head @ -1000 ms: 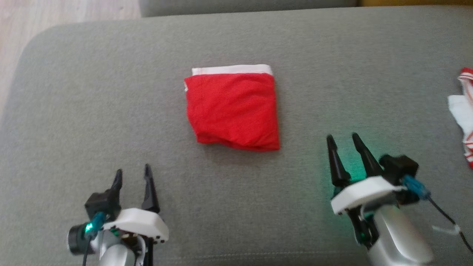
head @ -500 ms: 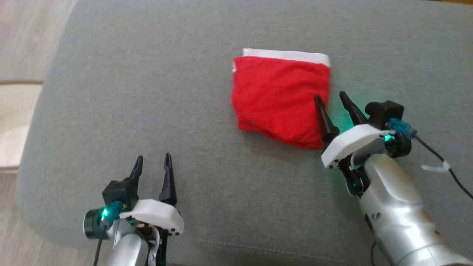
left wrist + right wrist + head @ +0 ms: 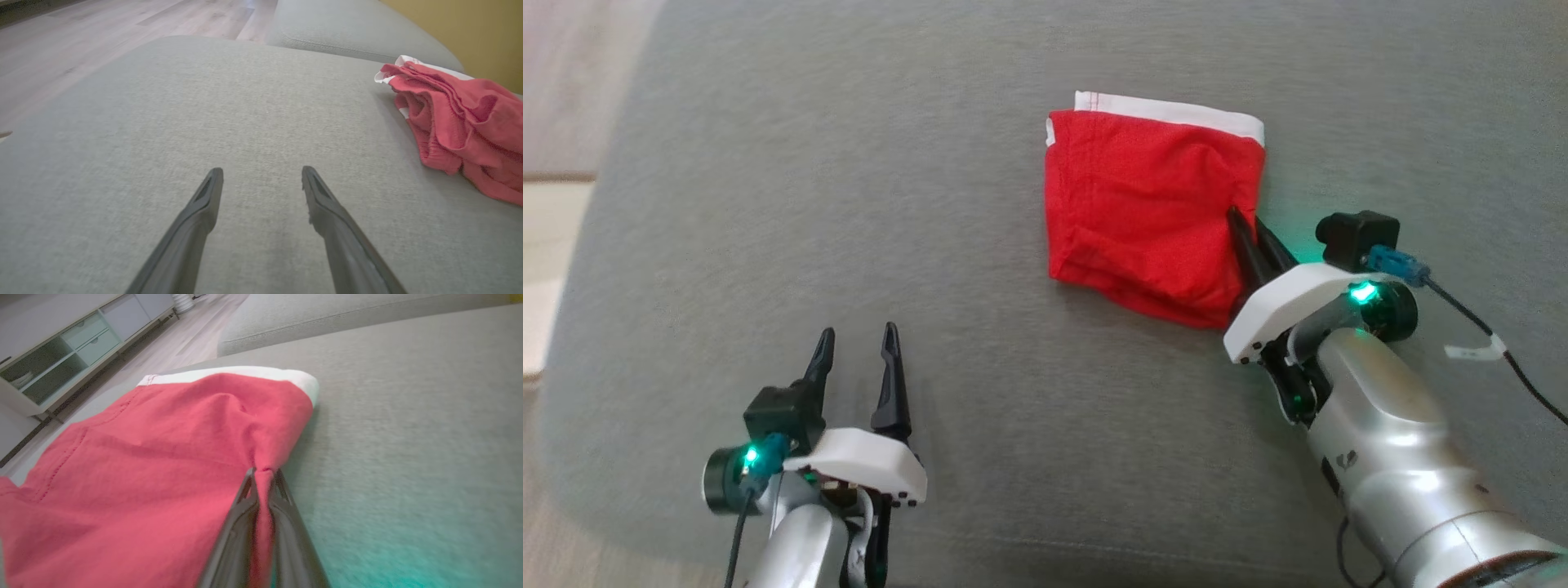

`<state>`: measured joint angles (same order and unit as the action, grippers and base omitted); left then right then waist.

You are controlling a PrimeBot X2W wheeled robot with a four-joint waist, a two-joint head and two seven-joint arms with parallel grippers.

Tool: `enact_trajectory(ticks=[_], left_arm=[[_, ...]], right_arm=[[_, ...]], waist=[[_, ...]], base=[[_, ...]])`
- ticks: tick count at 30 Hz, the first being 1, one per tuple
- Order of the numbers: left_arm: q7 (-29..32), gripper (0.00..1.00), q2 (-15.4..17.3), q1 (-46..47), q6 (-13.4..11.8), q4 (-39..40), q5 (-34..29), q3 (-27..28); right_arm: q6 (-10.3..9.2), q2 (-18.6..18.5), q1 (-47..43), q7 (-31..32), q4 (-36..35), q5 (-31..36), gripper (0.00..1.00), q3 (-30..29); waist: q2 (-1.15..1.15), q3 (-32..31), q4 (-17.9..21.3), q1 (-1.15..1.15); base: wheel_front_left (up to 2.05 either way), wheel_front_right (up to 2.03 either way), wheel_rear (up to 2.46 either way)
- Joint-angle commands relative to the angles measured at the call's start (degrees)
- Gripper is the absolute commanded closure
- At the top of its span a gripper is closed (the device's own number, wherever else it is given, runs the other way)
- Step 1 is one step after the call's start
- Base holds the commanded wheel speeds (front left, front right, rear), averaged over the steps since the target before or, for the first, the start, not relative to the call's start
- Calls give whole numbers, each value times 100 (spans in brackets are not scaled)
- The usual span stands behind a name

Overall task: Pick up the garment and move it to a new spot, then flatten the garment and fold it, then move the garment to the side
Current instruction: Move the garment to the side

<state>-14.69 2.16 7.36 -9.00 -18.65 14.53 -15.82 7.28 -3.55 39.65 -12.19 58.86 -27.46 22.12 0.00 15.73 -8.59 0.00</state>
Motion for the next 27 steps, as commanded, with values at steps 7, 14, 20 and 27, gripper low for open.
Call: enact_trajectory(ticks=[7, 14, 20, 27], left_arm=[[-31, 0, 72, 292, 117, 110, -159, 261], [-31, 0, 72, 446, 244, -28, -312, 365], [-31, 0, 72, 513, 329, -116, -398, 395], [-31, 0, 72, 584, 417, -192, -479, 419]], right_arm=[[21, 67, -143, -213, -228, -347, 100, 534], [21, 68, -325, -254, -428, -586, 100, 872], [21, 68, -453, -271, -535, -709, 100, 996], [21, 68, -405, -278, -607, -649, 100, 1058]], waist=[[0, -98, 1524, 0], [0, -69, 2846, 0], [0, -4, 3590, 0], [0, 132, 3907, 0]], base=[[0, 0, 0], [0, 0, 0], [0, 0, 0], [0, 0, 0]])
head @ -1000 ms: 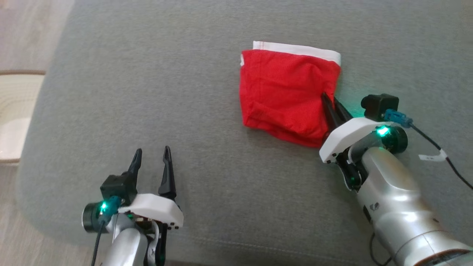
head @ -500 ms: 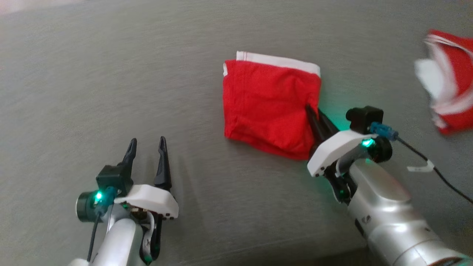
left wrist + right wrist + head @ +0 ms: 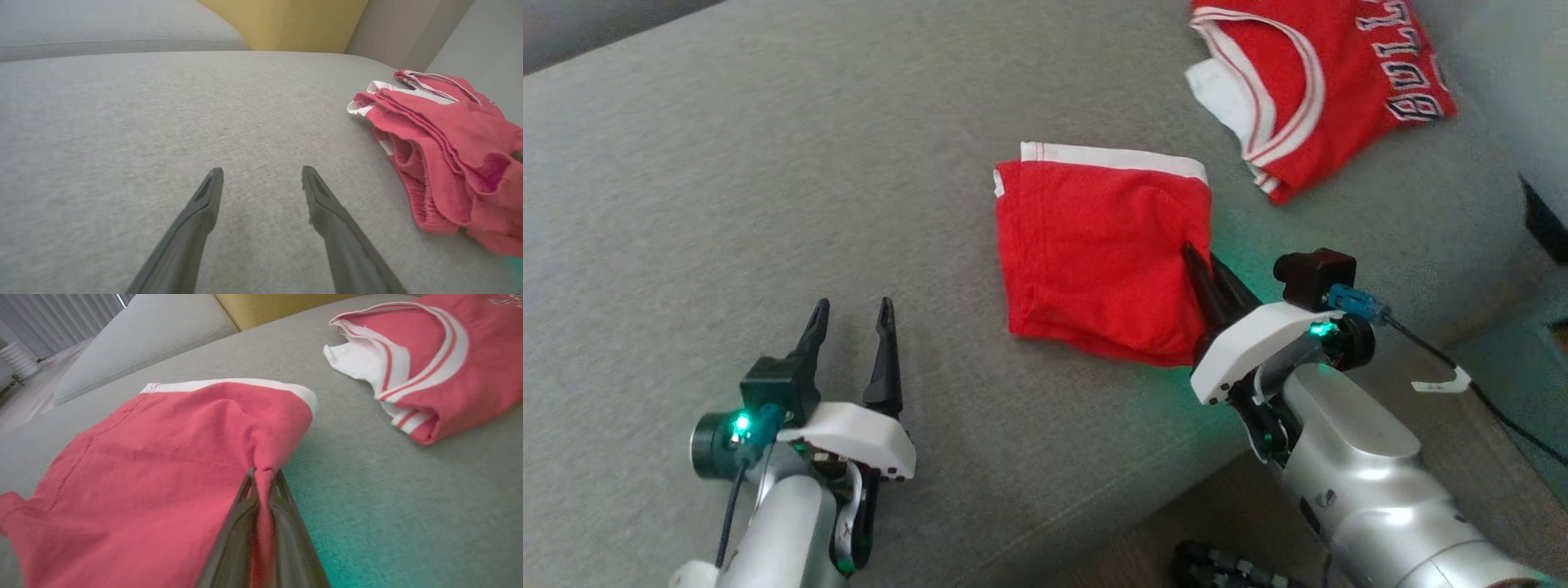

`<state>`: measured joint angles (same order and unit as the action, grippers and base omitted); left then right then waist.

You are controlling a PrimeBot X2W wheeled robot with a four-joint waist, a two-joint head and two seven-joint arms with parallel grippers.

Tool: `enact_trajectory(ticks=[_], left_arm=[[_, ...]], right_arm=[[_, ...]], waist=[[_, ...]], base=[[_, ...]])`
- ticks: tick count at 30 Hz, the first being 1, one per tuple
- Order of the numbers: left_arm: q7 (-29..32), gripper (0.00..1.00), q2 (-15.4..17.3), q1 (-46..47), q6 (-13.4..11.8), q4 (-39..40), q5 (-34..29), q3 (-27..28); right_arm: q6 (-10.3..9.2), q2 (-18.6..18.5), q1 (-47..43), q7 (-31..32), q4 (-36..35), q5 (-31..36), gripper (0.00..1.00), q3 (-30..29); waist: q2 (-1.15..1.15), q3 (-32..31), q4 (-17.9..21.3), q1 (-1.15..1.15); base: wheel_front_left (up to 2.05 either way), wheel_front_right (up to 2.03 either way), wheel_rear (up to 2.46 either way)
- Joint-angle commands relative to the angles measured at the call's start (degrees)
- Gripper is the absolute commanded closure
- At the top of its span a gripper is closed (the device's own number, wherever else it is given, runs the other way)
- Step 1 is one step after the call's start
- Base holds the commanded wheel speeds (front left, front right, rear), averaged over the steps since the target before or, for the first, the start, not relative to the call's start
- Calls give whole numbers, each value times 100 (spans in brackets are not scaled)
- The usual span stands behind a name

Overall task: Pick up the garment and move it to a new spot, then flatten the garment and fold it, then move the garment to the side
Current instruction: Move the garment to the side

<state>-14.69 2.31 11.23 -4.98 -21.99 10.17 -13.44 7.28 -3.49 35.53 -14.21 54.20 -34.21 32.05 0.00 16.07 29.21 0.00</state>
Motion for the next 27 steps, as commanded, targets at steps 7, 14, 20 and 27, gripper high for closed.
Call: enact_trajectory(ticks=[7, 14, 20, 27], left_arm=[[-31, 0, 56, 274, 30, 155, -12, 179], [-31, 0, 56, 338, 54, 163, -12, 183], [-31, 0, 56, 404, 39, 200, 35, 128], [-31, 0, 56, 357, 33, 217, 29, 168]], right_arm=[[21, -183, 639, -77, 63, 584, 100, -22], [21, -1021, 1663, -11, 621, 1159, 100, -292], [21, -1832, 2256, 105, 1348, 1539, 100, -656], [21, -2349, 2534, 40, 1752, 1880, 100, -1020]], waist=[[0, 296, -75, 0], [0, 544, -569, 0], [0, 700, -962, 0], [0, 728, -1109, 0]], base=[[0, 0, 0], [0, 0, 0], [0, 0, 0], [0, 0, 0]])
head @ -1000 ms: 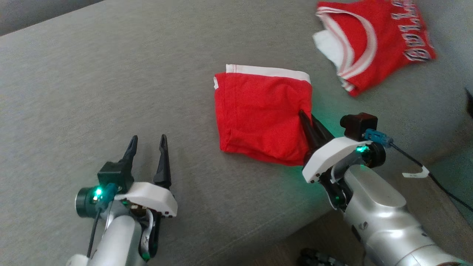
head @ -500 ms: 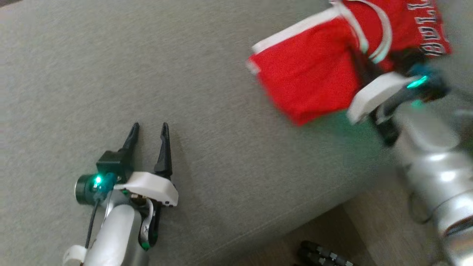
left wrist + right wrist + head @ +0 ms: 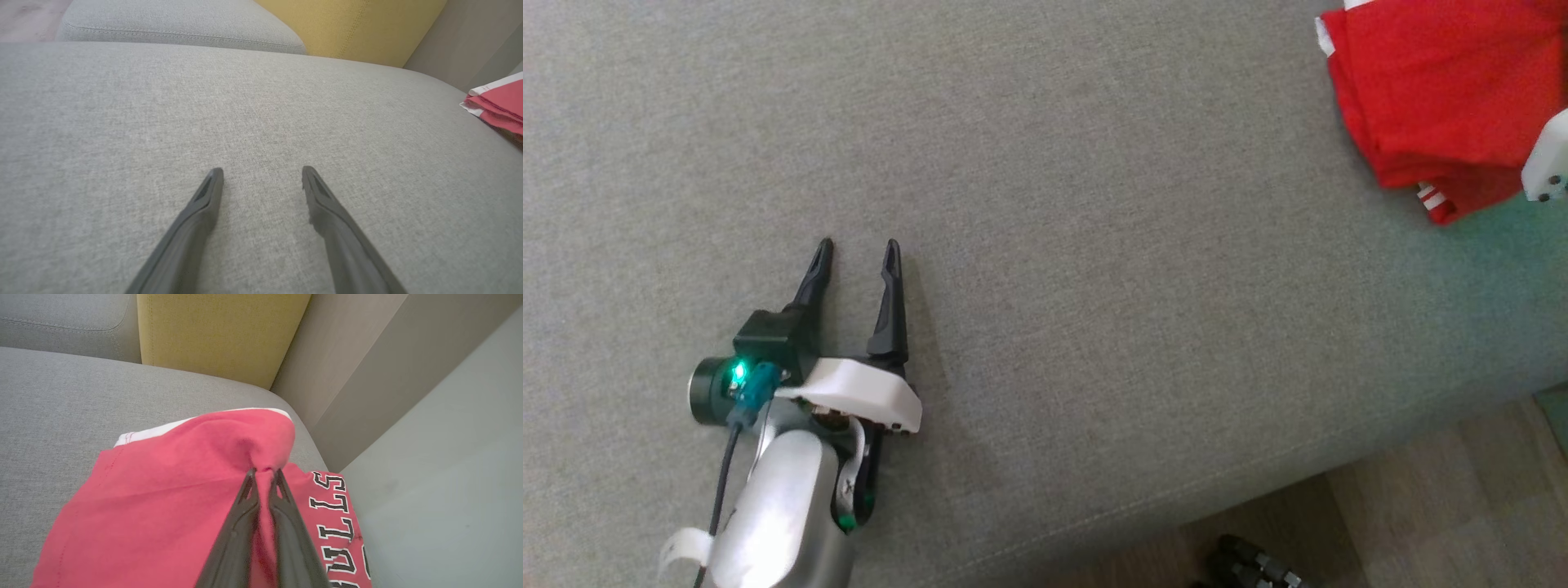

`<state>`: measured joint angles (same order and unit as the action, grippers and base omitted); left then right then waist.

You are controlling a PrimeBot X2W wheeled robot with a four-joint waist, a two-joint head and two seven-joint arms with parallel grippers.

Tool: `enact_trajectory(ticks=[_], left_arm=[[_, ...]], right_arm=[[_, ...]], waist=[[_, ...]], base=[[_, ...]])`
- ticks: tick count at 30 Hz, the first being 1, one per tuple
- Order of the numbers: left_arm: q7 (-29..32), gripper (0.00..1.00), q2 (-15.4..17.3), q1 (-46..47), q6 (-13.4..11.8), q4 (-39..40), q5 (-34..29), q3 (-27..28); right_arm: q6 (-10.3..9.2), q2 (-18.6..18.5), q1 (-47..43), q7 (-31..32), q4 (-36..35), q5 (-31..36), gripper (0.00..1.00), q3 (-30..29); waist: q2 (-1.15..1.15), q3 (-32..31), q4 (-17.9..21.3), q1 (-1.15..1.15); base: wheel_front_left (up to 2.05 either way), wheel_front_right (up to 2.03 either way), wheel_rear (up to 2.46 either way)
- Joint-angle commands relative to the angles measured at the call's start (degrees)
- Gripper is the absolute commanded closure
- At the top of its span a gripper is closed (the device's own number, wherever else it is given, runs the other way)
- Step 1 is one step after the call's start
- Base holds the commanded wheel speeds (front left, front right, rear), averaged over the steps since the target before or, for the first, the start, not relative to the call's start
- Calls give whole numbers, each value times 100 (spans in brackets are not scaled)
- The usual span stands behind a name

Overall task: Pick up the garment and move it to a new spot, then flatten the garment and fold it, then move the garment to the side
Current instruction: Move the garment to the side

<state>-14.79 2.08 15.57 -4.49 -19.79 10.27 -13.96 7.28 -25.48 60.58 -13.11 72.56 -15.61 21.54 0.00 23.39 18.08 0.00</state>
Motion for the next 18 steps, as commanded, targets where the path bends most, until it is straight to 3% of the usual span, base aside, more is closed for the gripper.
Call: enact_trajectory(ticks=[1, 3, 4, 5, 6, 12, 18], left_arm=[[-21, 0, 79, -89, -15, -5, 18, 228], [-21, 0, 79, -111, -11, -9, 12, 241], [-21, 0, 79, -114, -13, -13, 9, 243], [-21, 0, 79, -116, -16, -16, 9, 243], [-21, 0, 79, -117, -18, -18, 7, 240], [-21, 0, 79, -116, -40, 5, 25, 236], [-21, 0, 79, -163, -206, 149, 180, 387]], right_arm=[[21, -171, 40, -77, -60, 64, 100, -2], [21, -184, 45, -91, -22, 131, 100, -81], [21, -195, 47, -99, -4, 149, 91, -140], [21, -220, 57, -112, 8, 193, 33, -194], [21, -236, 66, -129, 13, 267, 0, -229], [21, -241, 107, -183, -229, 544, 0, -841], [21, 542, -632, -187, -2077, 878, 0, -1808]], waist=[[0, -12, 3, 0], [0, -24, 6, 0], [0, -28, 10, 0], [0, -31, 14, 0], [0, -35, 20, 0], [0, -100, 15, 0], [0, -300, -154, 0]], base=[[0, 0, 0], [0, 0, 0], [0, 0, 0], [0, 0, 0], [0, 0, 0], [0, 0, 0], [0, 0, 0]])
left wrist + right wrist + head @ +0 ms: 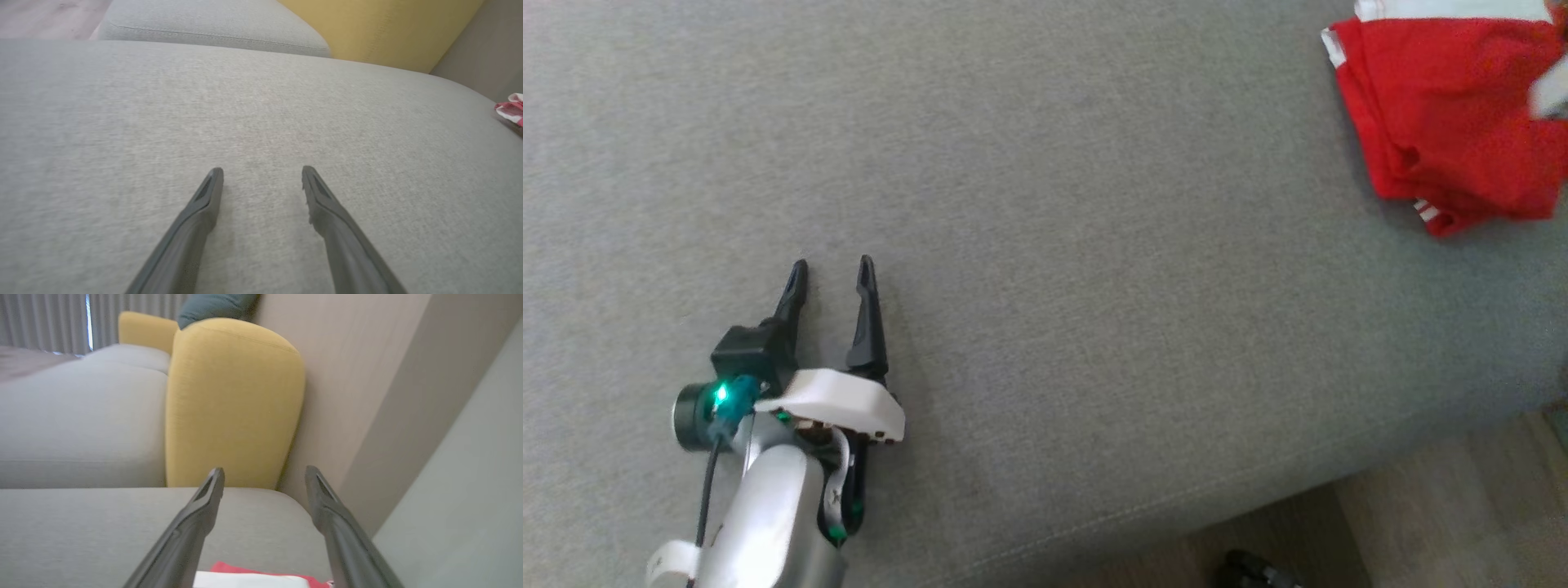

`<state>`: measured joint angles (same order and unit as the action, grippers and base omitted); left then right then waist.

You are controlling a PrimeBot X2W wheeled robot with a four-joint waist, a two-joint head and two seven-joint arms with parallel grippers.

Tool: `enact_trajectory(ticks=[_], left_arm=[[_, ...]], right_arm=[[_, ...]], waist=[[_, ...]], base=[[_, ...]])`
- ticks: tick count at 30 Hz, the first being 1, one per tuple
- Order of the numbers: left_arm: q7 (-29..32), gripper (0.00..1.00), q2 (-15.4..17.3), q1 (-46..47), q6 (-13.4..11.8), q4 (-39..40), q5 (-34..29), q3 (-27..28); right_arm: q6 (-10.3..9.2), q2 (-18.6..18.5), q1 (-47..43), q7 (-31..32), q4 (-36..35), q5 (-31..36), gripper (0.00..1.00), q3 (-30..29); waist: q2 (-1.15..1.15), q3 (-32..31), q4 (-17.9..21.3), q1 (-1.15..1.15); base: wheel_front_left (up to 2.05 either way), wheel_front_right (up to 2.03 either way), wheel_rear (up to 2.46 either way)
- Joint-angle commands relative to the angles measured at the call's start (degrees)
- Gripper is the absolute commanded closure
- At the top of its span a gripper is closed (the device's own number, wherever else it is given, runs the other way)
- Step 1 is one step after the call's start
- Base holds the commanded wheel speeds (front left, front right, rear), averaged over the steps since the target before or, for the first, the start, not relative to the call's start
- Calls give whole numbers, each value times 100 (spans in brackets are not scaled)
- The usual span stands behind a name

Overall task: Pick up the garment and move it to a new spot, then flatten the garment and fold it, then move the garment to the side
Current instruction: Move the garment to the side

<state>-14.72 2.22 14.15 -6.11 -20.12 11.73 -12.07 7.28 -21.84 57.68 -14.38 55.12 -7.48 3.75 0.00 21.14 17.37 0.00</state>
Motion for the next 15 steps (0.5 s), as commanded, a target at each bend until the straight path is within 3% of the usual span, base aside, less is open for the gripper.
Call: enact_trajectory(ticks=[1, 2, 9, 15], left_arm=[[-28, 0, 65, -28, -59, 206, 47, 234], [-28, 0, 65, -28, -59, 206, 47, 234], [-28, 0, 65, -108, -205, 334, 132, 456], [-28, 0, 65, -263, -283, 374, 200, 601]], right_arm=[[21, 328, -491, -61, -590, 111, 0, -94], [21, 328, -491, -61, -590, 111, 0, -94], [21, 1272, -1519, -61, -1714, 230, 0, -123], [21, 1727, -2348, -62, -1979, 234, 0, 9]], waist=[[0, -113, -127, 0], [0, -113, -127, 0], [0, -417, -550, 0], [0, -701, -927, 0]], base=[[0, 0, 0], [0, 0, 0], [0, 0, 0], [0, 0, 0]])
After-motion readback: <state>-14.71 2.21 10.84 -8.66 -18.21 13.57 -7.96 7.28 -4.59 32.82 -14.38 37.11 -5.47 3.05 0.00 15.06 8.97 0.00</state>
